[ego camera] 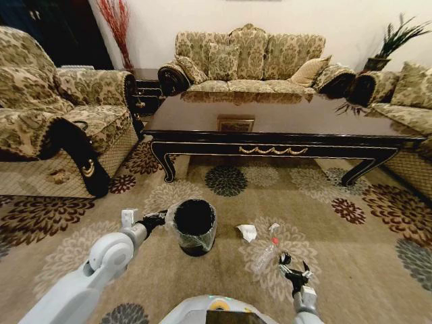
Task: Move to the front of the table and pick up the trash from the floor, then place it into the trash bin.
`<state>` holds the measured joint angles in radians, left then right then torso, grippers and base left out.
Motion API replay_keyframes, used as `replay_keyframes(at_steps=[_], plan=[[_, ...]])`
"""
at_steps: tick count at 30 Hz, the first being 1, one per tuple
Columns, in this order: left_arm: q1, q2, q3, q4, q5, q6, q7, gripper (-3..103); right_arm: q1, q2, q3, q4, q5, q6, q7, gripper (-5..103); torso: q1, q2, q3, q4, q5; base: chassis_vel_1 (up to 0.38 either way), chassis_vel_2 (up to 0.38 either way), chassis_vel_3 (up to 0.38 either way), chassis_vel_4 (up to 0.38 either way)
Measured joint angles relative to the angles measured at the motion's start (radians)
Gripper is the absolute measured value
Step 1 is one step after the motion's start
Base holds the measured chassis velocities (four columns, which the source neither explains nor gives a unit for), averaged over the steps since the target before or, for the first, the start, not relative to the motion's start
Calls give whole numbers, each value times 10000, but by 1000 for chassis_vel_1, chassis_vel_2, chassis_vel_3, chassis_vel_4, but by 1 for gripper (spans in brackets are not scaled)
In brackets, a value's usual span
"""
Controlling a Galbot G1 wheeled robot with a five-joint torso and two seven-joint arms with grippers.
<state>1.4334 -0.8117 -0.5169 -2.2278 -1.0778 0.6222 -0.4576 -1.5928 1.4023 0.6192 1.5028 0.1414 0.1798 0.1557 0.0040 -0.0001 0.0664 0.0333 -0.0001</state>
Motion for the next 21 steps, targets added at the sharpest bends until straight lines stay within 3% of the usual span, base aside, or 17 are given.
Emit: replay_keyframes(at_steps=[3, 6, 9, 15, 21], plan=[[31, 52, -107, -208, -80, -6, -7, 0, 2, 0, -2, -1, -66, 0, 2, 100, 0, 0, 0, -2, 0, 0, 0, 0, 0], [80, 86, -202, -360, -234, 64, -99, 16, 2, -11, 17, -19, -105, 4, 9, 100, 0, 0, 0, -1, 2, 0, 0, 0, 0], [104, 53, -201, -291, -238, 114, -153, 21, 31, -13, 29, -77, -107, 5, 14, 100, 0, 0, 0, -2, 2, 0, 0, 0, 0], [144, 63, -240, 54, -234, 192, -148, 48, 218, 60, -56, -214, -109, -54, 56, 100, 0, 0, 0, -1, 1, 0, 0, 0, 0], [28, 63, -124, 228, -275, 205, -106, 64, 524, 89, -89, -599, -113, -90, 130, 100, 0, 0, 0, 0, 3, 0, 0, 0, 0]])
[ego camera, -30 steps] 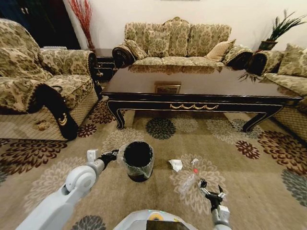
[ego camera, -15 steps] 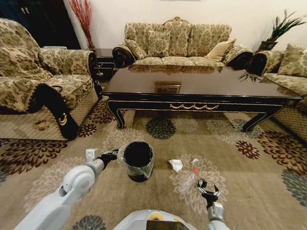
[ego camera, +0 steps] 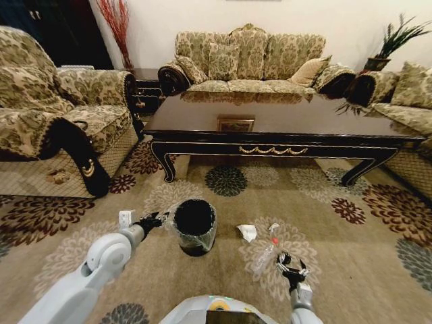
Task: Move to the front of the table and pick up the trash from the floor, then place it into the trash bin.
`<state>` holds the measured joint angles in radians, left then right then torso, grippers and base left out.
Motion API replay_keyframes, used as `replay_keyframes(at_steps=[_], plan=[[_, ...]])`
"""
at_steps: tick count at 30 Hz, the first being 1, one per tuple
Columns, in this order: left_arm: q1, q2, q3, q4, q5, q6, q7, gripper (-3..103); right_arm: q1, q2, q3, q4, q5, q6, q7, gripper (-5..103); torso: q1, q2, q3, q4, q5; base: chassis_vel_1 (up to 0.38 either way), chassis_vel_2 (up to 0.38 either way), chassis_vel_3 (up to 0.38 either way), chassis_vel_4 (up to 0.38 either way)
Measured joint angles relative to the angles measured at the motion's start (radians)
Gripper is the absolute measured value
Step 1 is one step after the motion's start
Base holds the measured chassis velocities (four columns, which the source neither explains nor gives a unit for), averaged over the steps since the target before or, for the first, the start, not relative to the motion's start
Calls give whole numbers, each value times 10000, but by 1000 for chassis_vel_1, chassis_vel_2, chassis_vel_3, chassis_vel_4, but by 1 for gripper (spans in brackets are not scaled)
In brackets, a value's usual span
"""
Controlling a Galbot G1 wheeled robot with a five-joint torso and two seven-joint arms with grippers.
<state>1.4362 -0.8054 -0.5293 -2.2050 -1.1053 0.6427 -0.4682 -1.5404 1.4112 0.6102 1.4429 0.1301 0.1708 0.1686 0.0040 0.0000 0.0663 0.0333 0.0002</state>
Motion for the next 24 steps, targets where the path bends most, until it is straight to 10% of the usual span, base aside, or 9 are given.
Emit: replay_keyframes(at_steps=[8, 24], plan=[[-624, -504, 735, 997, 381, -12, 7, 96, 33, -117, 196, -186, 0, 52, 4, 100, 0, 0, 0, -1, -3, 0, 0, 0, 0], [-1808, -1382, 1906, 2067, 557, -69, 18, 101, -56, -199, 235, -22, 103, 35, 5, 100, 0, 0, 0, -1, -1, 0, 0, 0, 0]])
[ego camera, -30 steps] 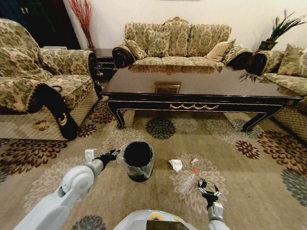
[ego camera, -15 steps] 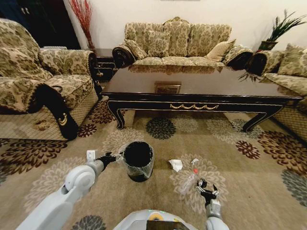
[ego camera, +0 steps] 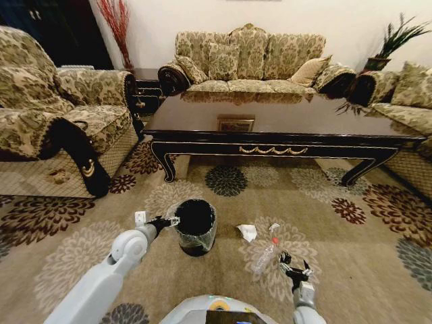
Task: Move to the front of the table and pick up the trash from the floor, then place it into the trash bin.
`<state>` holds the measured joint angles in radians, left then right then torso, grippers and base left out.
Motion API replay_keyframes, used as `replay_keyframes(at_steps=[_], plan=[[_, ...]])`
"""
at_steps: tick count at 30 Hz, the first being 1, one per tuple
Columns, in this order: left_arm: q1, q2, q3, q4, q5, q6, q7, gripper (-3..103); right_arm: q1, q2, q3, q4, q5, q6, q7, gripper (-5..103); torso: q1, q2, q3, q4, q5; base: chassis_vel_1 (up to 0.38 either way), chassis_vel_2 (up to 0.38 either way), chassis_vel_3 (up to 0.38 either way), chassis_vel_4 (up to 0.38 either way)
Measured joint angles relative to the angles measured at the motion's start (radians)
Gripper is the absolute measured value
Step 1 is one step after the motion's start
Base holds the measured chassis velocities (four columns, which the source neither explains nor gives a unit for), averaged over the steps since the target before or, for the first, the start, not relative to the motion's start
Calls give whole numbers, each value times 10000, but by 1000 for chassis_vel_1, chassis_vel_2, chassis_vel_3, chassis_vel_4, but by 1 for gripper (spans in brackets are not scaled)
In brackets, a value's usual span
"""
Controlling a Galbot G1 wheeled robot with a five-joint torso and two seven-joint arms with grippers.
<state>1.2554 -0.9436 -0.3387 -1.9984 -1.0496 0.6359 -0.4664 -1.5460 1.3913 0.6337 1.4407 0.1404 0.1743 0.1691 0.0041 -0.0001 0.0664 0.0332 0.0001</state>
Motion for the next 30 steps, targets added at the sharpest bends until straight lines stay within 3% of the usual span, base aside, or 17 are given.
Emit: replay_keyframes(at_steps=[2, 5, 6, 9, 14, 15, 17, 20, 30], plan=[[-26, -7, 33, 39, -62, 21, -56, 101, -15, -9, 22, 24, 24, -8, 1, 100, 0, 0, 0, 0, -2, 0, 0, 0, 0], [-37, 26, 32, 85, -253, 67, -128, 88, -38, -38, 77, 44, 50, -12, 2, 100, 0, 0, 0, 0, -1, 0, 0, 0, 0], [-37, 26, 32, 85, -253, 67, -128, 88, -38, -38, 77, 44, 50, -12, 2, 100, 0, 0, 0, 0, -1, 0, 0, 0, 0], [11, 78, -39, 68, -307, 63, -81, 72, -36, -46, 89, 35, 54, -12, 2, 100, 0, 0, 0, 1, 0, 0, 0, 0, 0], [31, 99, -42, 11, -310, 63, -90, 60, -23, -24, 61, 31, 53, -14, 5, 100, 0, 0, 0, 1, 0, 0, 0, 0, 0], [37, 97, -39, -17, -301, 64, -137, 50, -12, -16, 54, 26, 52, -14, 6, 100, 0, 0, 0, 0, -1, 0, 0, 0, 0], [46, 94, -39, -32, -284, 63, -156, 50, -5, -10, 53, 18, 52, -15, 5, 100, 0, 0, 0, 0, -1, 0, 0, 0, 0], [191, 97, -47, -124, -180, 43, -179, 34, 38, 8, 62, -64, 52, -16, 7, 100, 0, 0, 0, 1, -1, 0, 0, 0, 0], [391, 399, -342, -329, -27, 19, -169, 3, 190, 48, 78, -226, 161, -21, 30, 100, 0, 0, 1, 0, -4, 0, 0, 0, 0]])
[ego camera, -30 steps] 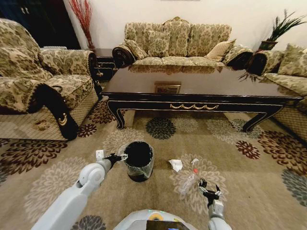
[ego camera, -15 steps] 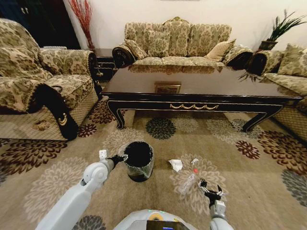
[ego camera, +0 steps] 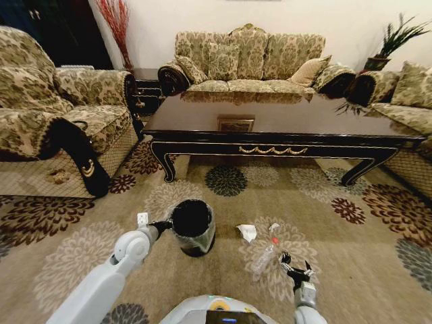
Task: Move to the front of the table and pick up the trash from the floor, then place it into the trash bin.
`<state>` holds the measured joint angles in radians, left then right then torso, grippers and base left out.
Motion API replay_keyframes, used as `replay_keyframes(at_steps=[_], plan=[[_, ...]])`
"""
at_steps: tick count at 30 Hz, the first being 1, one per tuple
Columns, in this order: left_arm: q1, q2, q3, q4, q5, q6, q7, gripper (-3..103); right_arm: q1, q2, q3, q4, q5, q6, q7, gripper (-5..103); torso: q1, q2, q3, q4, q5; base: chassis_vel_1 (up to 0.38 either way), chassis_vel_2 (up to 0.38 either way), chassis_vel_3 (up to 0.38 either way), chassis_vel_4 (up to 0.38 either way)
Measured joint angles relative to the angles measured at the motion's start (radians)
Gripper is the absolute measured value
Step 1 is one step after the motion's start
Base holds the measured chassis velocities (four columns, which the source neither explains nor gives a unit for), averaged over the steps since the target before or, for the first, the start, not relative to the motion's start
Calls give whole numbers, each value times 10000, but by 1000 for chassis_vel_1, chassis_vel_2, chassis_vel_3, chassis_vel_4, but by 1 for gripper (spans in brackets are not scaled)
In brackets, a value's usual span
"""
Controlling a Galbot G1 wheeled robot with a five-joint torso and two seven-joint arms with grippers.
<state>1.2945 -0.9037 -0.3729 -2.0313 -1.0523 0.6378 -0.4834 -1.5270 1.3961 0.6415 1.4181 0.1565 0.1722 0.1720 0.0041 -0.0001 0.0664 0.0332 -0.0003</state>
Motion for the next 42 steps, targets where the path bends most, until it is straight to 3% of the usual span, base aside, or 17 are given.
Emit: replay_keyframes(at_steps=[16, 20, 24, 26, 36, 42], plan=[[303, 674, -393, -949, -432, 95, -224, 3, 442, 130, -131, -586, 138, -84, -101, 103, 0, 0, -2, 0, 3, 0, 0, 0, 0], [313, 781, -405, -1065, -358, 96, -284, 3, 787, 126, -130, -1136, 473, -275, -251, 84, 0, 0, -2, 1, 2, 0, 0, 0, 0], [313, 816, -418, -1088, -339, 81, -327, 3, 874, 174, -42, -1408, 501, -249, -291, 73, 0, 0, -1, 1, 4, 0, 0, 0, 0], [312, 815, -419, -1090, -312, 73, -339, 3, 871, 175, -20, -1435, 501, -226, -301, 73, 0, 0, -1, 0, 3, 0, 0, 0, 0], [376, 730, -406, -1097, -272, 59, -344, 3, 837, 148, 130, -1348, 552, -140, -343, 41, 0, 2, -1, 0, 3, 0, 0, 0, 0], [399, 717, -382, -1195, -437, 128, -300, 3, 661, 135, 221, -1125, 576, -80, -349, 31, 0, 2, -1, 1, 4, 0, 0, 0, 0]])
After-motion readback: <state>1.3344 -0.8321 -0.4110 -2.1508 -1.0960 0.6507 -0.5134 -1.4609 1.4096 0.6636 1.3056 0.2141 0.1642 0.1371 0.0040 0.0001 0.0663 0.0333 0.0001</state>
